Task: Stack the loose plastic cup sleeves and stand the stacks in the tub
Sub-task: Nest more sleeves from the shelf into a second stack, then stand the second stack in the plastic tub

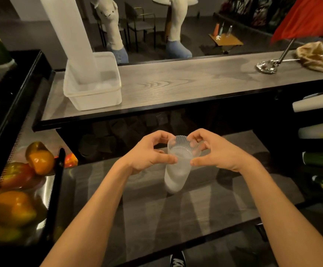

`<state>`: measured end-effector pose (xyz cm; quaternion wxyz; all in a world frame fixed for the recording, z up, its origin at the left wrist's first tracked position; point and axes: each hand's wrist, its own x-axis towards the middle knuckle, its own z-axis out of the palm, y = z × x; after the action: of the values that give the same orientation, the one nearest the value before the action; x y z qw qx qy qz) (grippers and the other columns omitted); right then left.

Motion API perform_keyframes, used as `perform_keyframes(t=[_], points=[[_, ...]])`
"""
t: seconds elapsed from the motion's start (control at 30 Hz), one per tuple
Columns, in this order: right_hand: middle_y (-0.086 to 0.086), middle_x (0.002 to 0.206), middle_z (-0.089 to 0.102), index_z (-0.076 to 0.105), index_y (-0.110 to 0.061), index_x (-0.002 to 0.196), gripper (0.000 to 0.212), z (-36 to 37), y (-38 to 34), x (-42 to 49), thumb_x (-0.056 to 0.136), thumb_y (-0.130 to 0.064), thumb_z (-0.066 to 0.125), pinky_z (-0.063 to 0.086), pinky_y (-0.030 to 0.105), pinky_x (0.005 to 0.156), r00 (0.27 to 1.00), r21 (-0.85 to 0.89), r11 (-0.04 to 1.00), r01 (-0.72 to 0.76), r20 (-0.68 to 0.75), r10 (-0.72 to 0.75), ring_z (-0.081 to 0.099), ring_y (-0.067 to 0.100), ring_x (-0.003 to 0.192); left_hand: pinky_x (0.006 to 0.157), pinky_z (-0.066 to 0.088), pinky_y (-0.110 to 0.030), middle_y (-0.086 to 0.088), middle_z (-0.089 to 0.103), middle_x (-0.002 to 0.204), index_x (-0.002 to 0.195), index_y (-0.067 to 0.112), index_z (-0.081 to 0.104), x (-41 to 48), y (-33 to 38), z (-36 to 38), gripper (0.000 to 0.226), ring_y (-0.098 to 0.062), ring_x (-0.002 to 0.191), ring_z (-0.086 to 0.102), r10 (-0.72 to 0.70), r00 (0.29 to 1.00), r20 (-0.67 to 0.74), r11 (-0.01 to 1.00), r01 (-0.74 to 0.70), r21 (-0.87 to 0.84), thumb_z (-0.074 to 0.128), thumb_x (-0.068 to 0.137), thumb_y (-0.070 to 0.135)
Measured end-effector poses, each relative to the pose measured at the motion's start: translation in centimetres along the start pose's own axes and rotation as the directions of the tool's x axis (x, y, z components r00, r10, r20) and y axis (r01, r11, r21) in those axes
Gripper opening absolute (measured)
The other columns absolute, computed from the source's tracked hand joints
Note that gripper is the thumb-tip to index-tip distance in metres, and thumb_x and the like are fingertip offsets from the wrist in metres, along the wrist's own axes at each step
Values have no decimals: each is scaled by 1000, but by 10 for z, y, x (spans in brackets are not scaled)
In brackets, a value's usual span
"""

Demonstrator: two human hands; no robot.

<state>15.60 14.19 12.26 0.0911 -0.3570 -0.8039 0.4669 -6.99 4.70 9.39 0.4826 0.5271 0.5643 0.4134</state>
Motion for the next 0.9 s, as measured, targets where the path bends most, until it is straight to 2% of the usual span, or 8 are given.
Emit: perform_keyframes(t=[0.23,0.3,0.37,0.43,0.57,0.67,0.77,0.9], points=[[-14,118,59,53,-32,127,65,5,4,-7,74,-18,86,51,20,80,994,-94,995,-42,-107,32,60,5,105,98,56,-43,12,68,118,120,23,65,3,2,11,54,-7,111,66,19,1000,-17,999,-18,32,89,74,11],[-13,126,54,44,-33,142,83,6,13,-7,73,-19,87,54,27,87,994,-85,993,-87,-80,81,58,7,112,96,58,-44,11,65,122,125,27,62,4,-1,13,62,-13,108,68,11,1000,-10,998,-11,61,90,72,14],[-13,135,45,26,-37,155,105,7,25,-5,72,-21,89,53,38,98,985,-96,980,-172,-15,171,53,11,121,88,61,-44,8,57,128,137,30,54,4,-8,12,79,-24,94,71,-45,999,-16,995,46,88,92,69,17],[-13,141,39,17,-38,158,113,10,39,-5,73,-18,89,50,40,102,967,-104,963,-249,30,253,47,13,127,84,62,-42,7,52,131,144,29,46,3,-19,12,93,-25,85,69,-94,995,-13,989,95,110,94,65,19],[-18,145,44,30,-43,152,103,31,57,-5,72,-11,86,49,34,96,973,-29,975,-221,68,222,47,13,129,92,59,-36,10,58,128,140,27,49,-1,-45,25,88,-14,107,64,-150,988,37,966,139,216,92,64,17],[-16,139,51,41,-37,147,92,52,65,-1,71,-8,85,49,36,101,981,36,982,-185,64,182,51,12,128,100,54,-41,12,60,127,136,29,51,-1,-63,37,82,-12,115,59,-182,983,-28,941,182,284,90,64,26],[-14,132,58,49,-34,141,80,61,68,3,72,-15,85,53,44,101,989,46,988,-144,-15,145,58,10,120,103,51,-45,15,63,126,133,31,55,-5,-68,38,81,-9,118,59,-155,986,-65,952,166,255,89,60,37],[-11,126,65,56,-29,135,62,39,46,10,80,-19,84,58,33,91,998,140,988,-66,1,67,66,9,109,100,55,-42,12,66,125,133,35,58,-14,-42,18,77,-6,115,62,-113,988,-110,979,129,159,91,64,37]])
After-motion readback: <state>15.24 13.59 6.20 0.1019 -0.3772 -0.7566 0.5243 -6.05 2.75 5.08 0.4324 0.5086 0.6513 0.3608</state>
